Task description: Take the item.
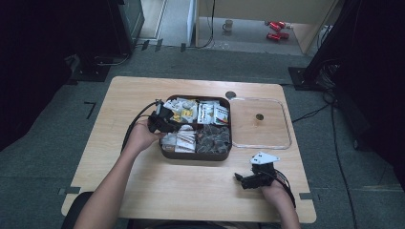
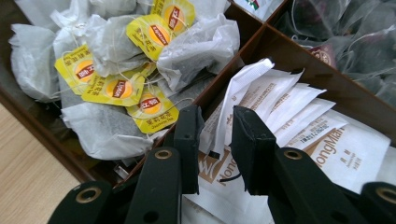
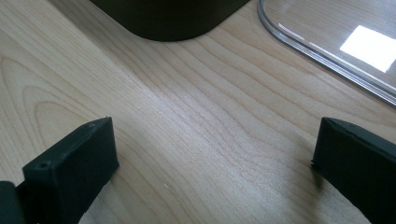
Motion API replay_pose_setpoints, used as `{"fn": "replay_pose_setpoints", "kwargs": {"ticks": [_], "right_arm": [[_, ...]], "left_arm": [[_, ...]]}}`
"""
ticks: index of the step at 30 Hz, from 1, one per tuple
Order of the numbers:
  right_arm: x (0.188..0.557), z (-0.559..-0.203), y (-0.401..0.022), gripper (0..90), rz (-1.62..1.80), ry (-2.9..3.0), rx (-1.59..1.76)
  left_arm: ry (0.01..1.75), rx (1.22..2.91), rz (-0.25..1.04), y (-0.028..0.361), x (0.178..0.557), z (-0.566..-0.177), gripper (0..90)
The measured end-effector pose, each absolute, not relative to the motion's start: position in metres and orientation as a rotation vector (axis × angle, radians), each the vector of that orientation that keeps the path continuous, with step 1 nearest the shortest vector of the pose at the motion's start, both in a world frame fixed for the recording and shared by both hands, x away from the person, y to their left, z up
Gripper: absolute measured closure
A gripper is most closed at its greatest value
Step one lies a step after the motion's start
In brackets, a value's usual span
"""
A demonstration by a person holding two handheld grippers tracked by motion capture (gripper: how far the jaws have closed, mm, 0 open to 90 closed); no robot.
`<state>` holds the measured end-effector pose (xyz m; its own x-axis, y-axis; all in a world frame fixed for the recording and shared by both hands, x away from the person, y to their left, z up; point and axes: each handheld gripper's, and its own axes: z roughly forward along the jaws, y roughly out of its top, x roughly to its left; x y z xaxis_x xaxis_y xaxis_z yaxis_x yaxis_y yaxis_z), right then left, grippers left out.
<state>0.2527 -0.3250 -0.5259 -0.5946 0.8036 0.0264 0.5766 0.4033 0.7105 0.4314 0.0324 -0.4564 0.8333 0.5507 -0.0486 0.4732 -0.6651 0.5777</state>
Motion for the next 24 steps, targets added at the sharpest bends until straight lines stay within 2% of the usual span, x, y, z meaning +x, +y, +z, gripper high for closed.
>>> {"fn": "replay_pose_setpoints", "kwargs": {"ticks": [11, 24], "right_arm": [[0.25, -0.526, -0.324, 0.0, 0.995, 2.34, 1.203], [0.25, -0.526, -0.324, 0.0, 0.995, 2.338, 1.205]], "left_arm": [[0.717, 2.472, 0.205, 0.023, 0.43, -0.462, 76.1], [0.697, 2.493, 0.202, 0.023, 0.431, -0.465, 87.1]]}}
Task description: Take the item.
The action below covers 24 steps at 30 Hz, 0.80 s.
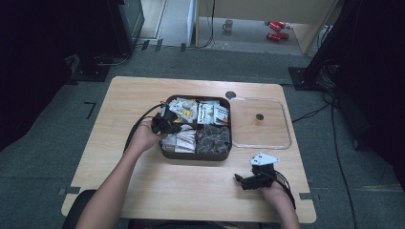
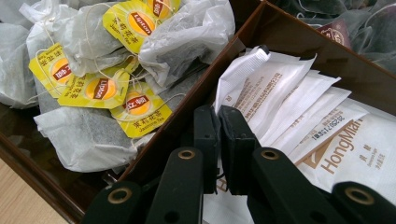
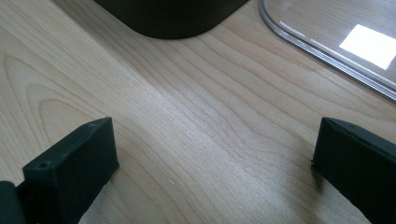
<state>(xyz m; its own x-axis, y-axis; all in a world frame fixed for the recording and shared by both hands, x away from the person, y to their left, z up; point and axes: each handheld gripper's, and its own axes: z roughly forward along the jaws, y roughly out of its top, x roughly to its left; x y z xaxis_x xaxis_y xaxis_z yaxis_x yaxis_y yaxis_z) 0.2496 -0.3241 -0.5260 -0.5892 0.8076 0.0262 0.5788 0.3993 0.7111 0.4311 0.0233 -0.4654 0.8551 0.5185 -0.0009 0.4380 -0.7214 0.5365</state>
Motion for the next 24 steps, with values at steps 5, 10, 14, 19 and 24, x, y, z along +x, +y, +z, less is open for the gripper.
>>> {"fn": "replay_pose_setpoints", "kwargs": {"ticks": [5, 10, 14, 19, 24], "right_arm": [[0.249, -0.526, -0.324, 0.0, 0.996, 2.337, 1.207], [0.249, -0.526, -0.324, 0.0, 0.996, 2.338, 1.206], [0.249, -0.526, -0.324, 0.0, 0.996, 2.338, 1.206], [0.249, -0.526, -0.324, 0.0, 0.996, 2.338, 1.206], [0.249, -0.526, -0.324, 0.0, 0.996, 2.338, 1.206]], "left_arm": [[0.704, 2.481, 0.184, 0.025, 0.432, -0.465, 88.1], [0.706, 2.469, 0.173, 0.027, 0.43, -0.46, 89.1], [0.705, 2.457, 0.171, 0.029, 0.429, -0.457, 89.2], [0.701, 2.436, 0.177, 0.033, 0.427, -0.452, 89.2], [0.7, 2.413, 0.189, 0.037, 0.423, -0.444, 89.2]]}}
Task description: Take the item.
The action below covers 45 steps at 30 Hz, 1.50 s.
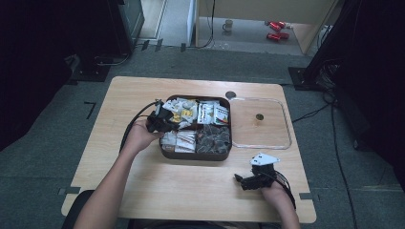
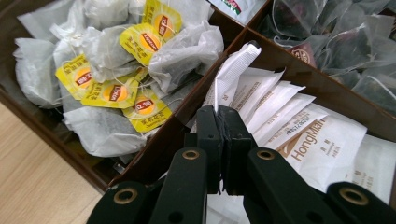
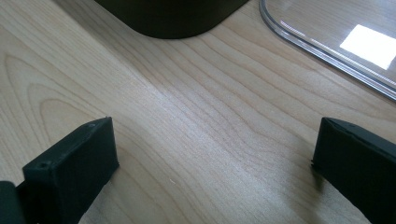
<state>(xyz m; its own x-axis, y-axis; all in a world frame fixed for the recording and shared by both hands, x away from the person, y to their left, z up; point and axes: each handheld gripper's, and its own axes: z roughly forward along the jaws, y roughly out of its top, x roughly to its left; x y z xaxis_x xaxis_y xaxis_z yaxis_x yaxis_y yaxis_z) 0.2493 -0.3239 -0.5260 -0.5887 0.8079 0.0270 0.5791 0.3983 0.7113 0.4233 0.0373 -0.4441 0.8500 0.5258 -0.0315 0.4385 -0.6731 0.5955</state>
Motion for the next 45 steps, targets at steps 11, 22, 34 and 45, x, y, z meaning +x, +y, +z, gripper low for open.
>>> {"fn": "replay_pose_setpoints", "kwargs": {"ticks": [11, 22, 34, 45], "right_arm": [[0.249, -0.526, -0.324, 0.0, 0.996, 2.338, 1.206], [0.249, -0.526, -0.324, 0.0, 0.996, 2.34, 1.204], [0.252, -0.526, -0.323, 0.0, 1.005, 2.362, 1.176], [0.254, -0.526, -0.322, 0.0, 1.009, 2.373, 1.162]], "left_arm": [[0.71, 2.369, 0.2, 0.049, 0.418, -0.432, 89.1], [0.732, 2.327, 0.207, 0.064, 0.413, -0.422, 88.9], [0.774, 2.261, 0.224, 0.085, 0.409, -0.411, 88.8], [0.835, 2.236, 0.263, 0.106, 0.408, -0.408, 88.5]]}}
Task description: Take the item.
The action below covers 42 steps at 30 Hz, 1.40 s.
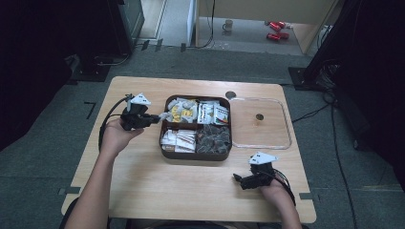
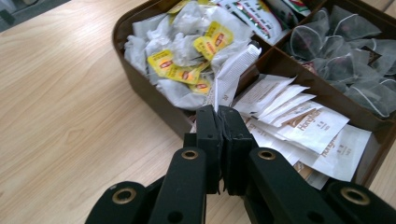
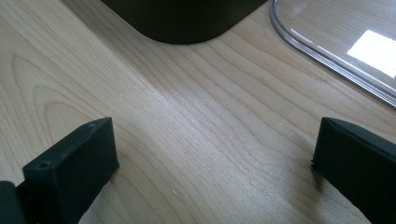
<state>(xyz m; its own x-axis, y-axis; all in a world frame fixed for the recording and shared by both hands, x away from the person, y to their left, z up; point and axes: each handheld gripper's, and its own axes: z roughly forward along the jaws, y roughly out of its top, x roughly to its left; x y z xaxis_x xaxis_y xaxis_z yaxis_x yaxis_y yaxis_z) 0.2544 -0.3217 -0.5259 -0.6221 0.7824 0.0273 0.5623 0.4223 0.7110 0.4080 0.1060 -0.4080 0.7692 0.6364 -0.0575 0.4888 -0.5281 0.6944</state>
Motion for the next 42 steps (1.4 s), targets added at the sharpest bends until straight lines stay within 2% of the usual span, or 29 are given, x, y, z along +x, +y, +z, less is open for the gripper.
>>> {"fn": "replay_pose_setpoints", "kwargs": {"ticks": [18, 25, 32, 42], "right_arm": [[0.256, -0.526, -0.321, 0.0, 1.012, 2.381, 1.15], [0.257, -0.526, -0.321, 0.0, 1.013, 2.381, 1.15], [0.257, -0.526, -0.32, 0.0, 1.015, 2.381, 1.15], [0.257, -0.526, -0.32, 0.0, 1.015, 2.382, 1.149]], "left_arm": [[0.968, 2.197, 0.272, 0.144, 0.417, -0.422, 88.3], [1.05, 2.191, 0.215, 0.159, 0.426, -0.441, 87.9], [1.089, 2.196, 0.226, 0.163, 0.431, -0.451, 87.3], [1.106, 2.229, 0.163, 0.161, 0.44, -0.468, 89.5]]}}
